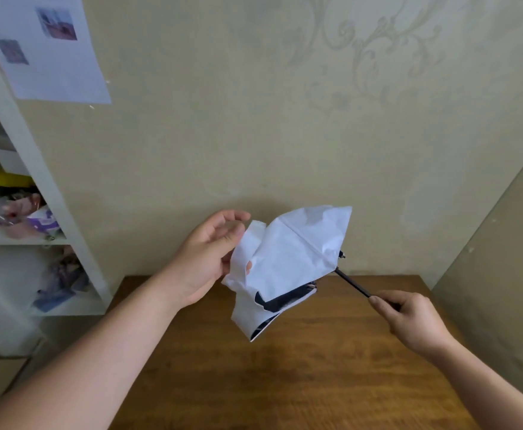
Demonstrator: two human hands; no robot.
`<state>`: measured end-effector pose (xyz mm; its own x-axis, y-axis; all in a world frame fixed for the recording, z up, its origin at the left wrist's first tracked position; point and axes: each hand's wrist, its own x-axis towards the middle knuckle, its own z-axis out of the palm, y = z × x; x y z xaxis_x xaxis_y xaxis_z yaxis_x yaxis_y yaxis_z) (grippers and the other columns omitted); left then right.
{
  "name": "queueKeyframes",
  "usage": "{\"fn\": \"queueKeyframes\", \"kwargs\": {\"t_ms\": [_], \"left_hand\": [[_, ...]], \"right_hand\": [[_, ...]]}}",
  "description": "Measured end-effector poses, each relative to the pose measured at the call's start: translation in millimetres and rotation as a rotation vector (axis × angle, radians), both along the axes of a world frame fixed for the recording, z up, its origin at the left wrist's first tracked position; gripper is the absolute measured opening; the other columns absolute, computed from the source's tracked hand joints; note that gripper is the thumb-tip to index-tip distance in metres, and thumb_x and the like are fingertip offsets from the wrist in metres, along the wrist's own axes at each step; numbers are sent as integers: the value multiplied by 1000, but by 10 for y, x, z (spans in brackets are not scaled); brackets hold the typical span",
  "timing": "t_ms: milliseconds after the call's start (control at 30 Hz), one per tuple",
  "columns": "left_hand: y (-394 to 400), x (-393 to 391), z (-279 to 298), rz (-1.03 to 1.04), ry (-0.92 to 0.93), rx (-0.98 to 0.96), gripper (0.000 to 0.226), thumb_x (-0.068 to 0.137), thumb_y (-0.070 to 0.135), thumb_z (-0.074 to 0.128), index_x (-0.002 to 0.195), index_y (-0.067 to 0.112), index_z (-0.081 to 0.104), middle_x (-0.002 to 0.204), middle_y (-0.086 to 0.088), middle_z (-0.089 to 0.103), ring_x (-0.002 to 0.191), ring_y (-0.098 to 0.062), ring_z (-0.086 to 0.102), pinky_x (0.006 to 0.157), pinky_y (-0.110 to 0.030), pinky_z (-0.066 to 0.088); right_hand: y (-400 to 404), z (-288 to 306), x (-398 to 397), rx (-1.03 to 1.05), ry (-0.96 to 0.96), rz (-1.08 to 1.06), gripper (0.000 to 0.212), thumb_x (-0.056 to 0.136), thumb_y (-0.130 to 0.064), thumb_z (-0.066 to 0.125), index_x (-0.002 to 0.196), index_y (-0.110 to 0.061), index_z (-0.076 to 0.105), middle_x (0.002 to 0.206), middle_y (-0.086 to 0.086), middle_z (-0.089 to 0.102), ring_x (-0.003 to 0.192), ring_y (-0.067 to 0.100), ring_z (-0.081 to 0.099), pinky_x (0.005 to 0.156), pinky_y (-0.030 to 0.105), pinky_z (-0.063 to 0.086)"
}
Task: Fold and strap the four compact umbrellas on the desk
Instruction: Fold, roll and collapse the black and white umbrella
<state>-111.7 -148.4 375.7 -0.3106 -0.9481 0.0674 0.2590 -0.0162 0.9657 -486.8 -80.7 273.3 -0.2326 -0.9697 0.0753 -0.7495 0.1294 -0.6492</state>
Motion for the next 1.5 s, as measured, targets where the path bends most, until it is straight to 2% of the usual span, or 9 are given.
{"fn": "queueKeyframes", "kwargs": {"t_ms": [167, 500, 667, 833, 933, 1067, 1300, 1400, 1500], "left_hand": [[-104, 222, -297, 17, -138, 98, 40, 92, 51, 57, 126, 32, 64, 85, -3, 59, 52, -20, 48, 60, -34, 42], [-298, 616, -780, 143, -293, 340, 42, 108, 52, 40, 129, 24, 63, 80, -4, 51, 48, -13, 34, 63, -36, 54], [-319, 694, -924, 167, -437, 365, 43, 105, 57, 44, 117, 27, 72, 86, -6, 47, 65, -18, 41, 57, -33, 46], [-252, 693, -869, 0, -590, 392, 33, 97, 51, 66, 111, 23, 78, 94, -8, 67, 69, -16, 49, 58, -30, 46], [-251, 735, -743, -262, -427, 373, 46, 76, 53, 88, 91, 11, 79, 72, -6, 52, 62, -14, 43, 60, -30, 42], [-319, 655, -413, -391, -216, 208, 45, 69, 48, 95, 77, 12, 68, 75, -8, 53, 69, -20, 48, 72, -34, 44], [-412, 193, 308, -273, -288, -9, 17, 85, 38, 77, 82, 22, 77, 88, -5, 68, 88, -23, 61, 85, -38, 47], [-509, -62, 262, -265, -252, 57, 15, 90, 30, 73, 97, 17, 75, 98, -6, 72, 98, -28, 69, 95, -52, 52], [-663, -344, 48, -222, -215, 162, 21, 102, 27, 62, 115, 11, 69, 109, -9, 71, 104, -30, 68, 88, -48, 56]], "right_hand": [[-73, -102, 54, 166, -602, -51, 22, 100, -16, 68, 88, 0, 76, 59, 13, 41, 49, 27, 40, 52, 36, 36], [-107, -172, 194, 240, -954, -49, 25, 103, -15, 58, 108, 8, 66, 60, 10, 35, 47, 24, 37, 47, 32, 38], [-75, -203, 200, 244, -989, -60, 25, 104, -17, 57, 110, 7, 65, 62, 10, 34, 48, 24, 36, 47, 32, 39], [-41, -255, 168, 238, -946, -60, 28, 100, -19, 64, 105, 7, 69, 61, 11, 37, 47, 25, 39, 49, 32, 39], [-28, -289, 163, 248, -876, -49, 34, 90, -28, 73, 99, 5, 72, 62, 12, 37, 49, 26, 39, 50, 33, 38], [0, -342, 203, 319, -818, 1, 31, 83, -25, 78, 94, 4, 74, 63, 13, 39, 48, 26, 40, 51, 34, 38], [132, -440, 286, 541, -672, 164, 23, 91, -22, 78, 96, 0, 76, 63, 15, 46, 47, 25, 46, 52, 31, 39], [187, -442, 389, 606, -563, 238, 23, 92, -22, 79, 90, 0, 75, 61, 13, 47, 48, 23, 47, 52, 29, 39], [260, -461, 415, 624, -523, 285, 23, 92, -22, 80, 92, 1, 77, 60, 12, 47, 48, 21, 46, 49, 27, 38]]}}
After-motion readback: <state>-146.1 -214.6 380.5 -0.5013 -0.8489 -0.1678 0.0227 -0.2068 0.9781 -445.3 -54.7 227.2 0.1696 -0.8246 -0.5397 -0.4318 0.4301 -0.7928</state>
